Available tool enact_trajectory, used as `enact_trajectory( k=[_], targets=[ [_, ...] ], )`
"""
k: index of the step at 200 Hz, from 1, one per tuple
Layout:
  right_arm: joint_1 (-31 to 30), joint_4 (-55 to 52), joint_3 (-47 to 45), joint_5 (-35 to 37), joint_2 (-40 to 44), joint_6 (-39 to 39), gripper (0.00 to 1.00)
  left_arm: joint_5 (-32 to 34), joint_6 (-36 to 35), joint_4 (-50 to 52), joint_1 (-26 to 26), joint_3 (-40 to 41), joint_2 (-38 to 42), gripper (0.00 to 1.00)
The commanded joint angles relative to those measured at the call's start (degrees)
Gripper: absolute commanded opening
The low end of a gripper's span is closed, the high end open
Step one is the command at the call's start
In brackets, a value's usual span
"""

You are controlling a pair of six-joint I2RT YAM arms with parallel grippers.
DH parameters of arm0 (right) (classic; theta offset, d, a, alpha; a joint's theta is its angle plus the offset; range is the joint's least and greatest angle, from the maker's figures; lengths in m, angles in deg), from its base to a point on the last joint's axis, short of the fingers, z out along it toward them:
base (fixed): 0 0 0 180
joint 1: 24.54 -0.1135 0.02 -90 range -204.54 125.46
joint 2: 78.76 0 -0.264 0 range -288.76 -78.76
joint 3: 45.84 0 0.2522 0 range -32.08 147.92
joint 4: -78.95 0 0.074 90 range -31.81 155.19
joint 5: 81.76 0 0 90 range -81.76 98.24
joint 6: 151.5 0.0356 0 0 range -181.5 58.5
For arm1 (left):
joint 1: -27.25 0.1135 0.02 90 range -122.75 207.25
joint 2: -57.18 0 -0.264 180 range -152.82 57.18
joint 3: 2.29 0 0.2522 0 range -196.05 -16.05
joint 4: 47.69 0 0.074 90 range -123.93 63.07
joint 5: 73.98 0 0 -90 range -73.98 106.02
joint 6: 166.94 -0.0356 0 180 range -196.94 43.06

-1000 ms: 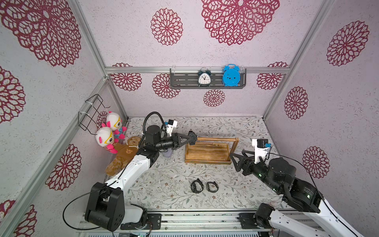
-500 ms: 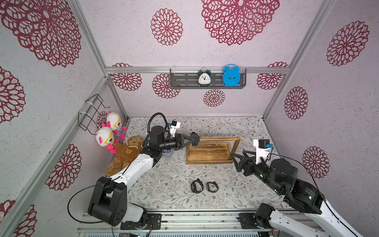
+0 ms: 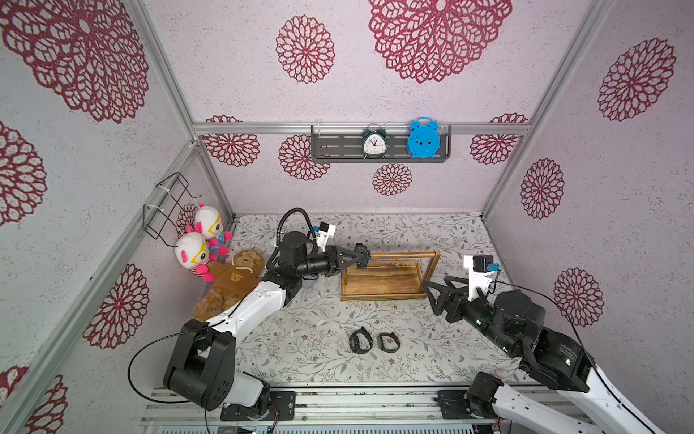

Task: Place watch on stand
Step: Place the watch on the stand.

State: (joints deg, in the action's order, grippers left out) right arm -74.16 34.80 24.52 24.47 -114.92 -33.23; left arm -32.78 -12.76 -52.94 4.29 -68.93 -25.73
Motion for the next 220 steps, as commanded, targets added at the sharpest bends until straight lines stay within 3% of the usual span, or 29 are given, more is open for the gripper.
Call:
enact_trajectory(
  k=[1, 220],
  targets=[
    [0.32, 0.94, 0.1, -0.48, -0.06, 0.67, 0.79, 1.8, 1.12, -1.56, -0.95, -0.91, 0.48, 0.0],
    [0.24, -1.66, -1.38, 2.44, 3.89, 1.24, 0.79, 8.34, 3.72, 0.97, -7.69, -9.08, -7.72, 0.0]
  ],
)
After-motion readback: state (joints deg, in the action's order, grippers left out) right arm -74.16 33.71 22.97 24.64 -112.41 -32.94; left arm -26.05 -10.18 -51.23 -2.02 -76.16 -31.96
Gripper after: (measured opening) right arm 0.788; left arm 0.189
